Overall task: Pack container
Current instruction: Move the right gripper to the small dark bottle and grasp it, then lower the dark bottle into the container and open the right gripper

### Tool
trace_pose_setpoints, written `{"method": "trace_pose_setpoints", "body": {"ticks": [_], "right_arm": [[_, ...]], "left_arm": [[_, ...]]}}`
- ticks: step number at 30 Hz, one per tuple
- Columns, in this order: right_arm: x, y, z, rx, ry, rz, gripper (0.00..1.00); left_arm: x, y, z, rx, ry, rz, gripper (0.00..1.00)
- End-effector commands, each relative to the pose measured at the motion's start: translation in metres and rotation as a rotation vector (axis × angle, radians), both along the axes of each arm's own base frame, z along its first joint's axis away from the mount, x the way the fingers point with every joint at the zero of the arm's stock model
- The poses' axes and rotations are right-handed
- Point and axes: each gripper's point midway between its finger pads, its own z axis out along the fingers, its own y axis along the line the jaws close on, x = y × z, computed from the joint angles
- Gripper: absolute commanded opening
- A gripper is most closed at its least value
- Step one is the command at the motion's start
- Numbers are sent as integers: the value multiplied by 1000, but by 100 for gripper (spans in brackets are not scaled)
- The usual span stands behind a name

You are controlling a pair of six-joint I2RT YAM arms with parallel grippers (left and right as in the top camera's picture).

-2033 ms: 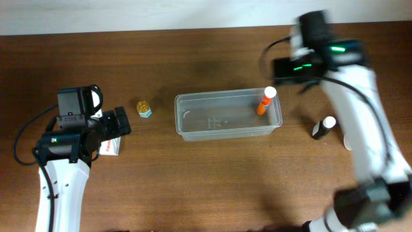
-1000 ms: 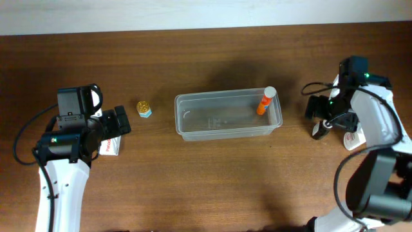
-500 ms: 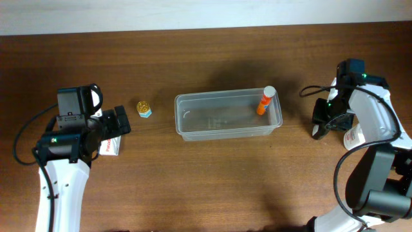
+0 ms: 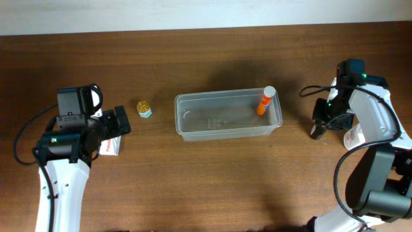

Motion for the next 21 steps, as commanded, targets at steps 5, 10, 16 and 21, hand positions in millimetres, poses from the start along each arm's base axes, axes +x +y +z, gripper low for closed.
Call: {"method": "trace_pose_setpoints", "body": {"ticks": [5, 10, 16, 21], "right_arm": [[8, 1, 31, 7, -59, 11, 23], [10, 25, 96, -10, -138, 149, 16], [3, 84, 155, -22, -242, 347, 16], [-4, 135, 163, 3, -275, 451, 16]], "left_arm": [[4, 1, 6, -5, -16, 4, 99], [4, 1, 6, -6, -16, 3, 99], [4, 1, 6, -5, -17, 4, 99], [4, 1, 6, -5, -17, 4, 99]]}}
